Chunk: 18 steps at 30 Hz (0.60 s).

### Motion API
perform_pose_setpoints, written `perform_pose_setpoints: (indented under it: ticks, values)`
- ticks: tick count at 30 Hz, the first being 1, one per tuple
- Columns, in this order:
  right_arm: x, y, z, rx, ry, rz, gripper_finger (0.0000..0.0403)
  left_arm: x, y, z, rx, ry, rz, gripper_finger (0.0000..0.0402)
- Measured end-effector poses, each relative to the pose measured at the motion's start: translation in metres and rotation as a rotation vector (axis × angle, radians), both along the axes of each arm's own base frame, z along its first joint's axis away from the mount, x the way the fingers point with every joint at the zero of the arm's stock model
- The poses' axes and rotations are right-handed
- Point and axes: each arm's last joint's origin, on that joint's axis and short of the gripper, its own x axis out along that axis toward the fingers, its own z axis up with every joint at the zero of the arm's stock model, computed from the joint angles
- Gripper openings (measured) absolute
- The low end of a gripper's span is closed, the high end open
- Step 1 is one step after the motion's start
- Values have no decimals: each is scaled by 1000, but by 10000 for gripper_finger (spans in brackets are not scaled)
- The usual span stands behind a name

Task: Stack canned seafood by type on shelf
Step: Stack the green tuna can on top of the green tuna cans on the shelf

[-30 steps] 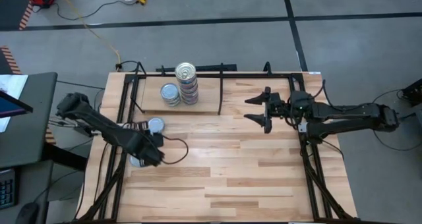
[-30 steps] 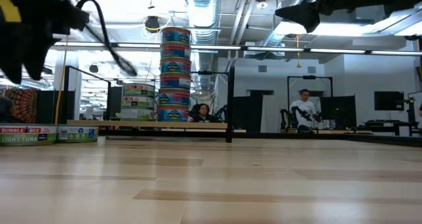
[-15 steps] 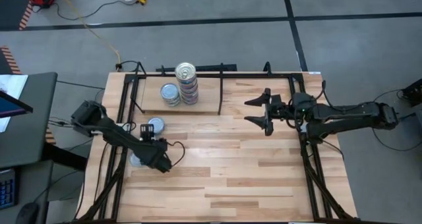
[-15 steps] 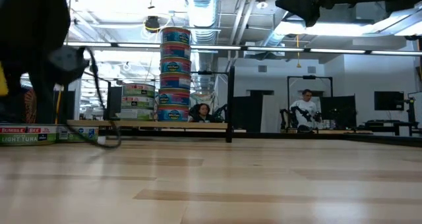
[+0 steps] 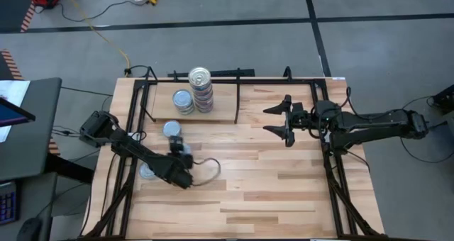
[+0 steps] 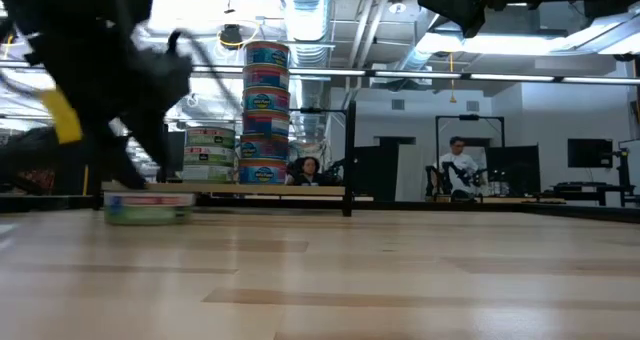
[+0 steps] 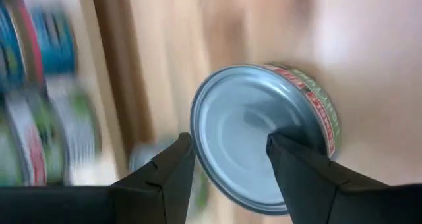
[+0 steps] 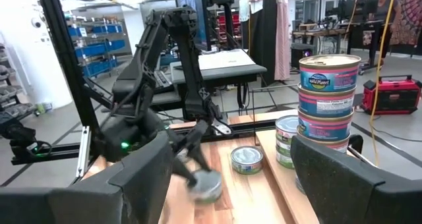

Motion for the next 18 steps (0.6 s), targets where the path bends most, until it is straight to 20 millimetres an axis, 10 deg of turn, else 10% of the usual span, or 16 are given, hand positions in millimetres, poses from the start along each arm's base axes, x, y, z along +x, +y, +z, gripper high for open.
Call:
perform_pose_setpoints:
  ticks: [10,18]
  values:
    - [0,0,-1,13,12,1,331,49,-25,58,80,-444,-142,192]
    - [6,15,-9,66,72,57,331,25,-31,85,-215,-712,-235,192]
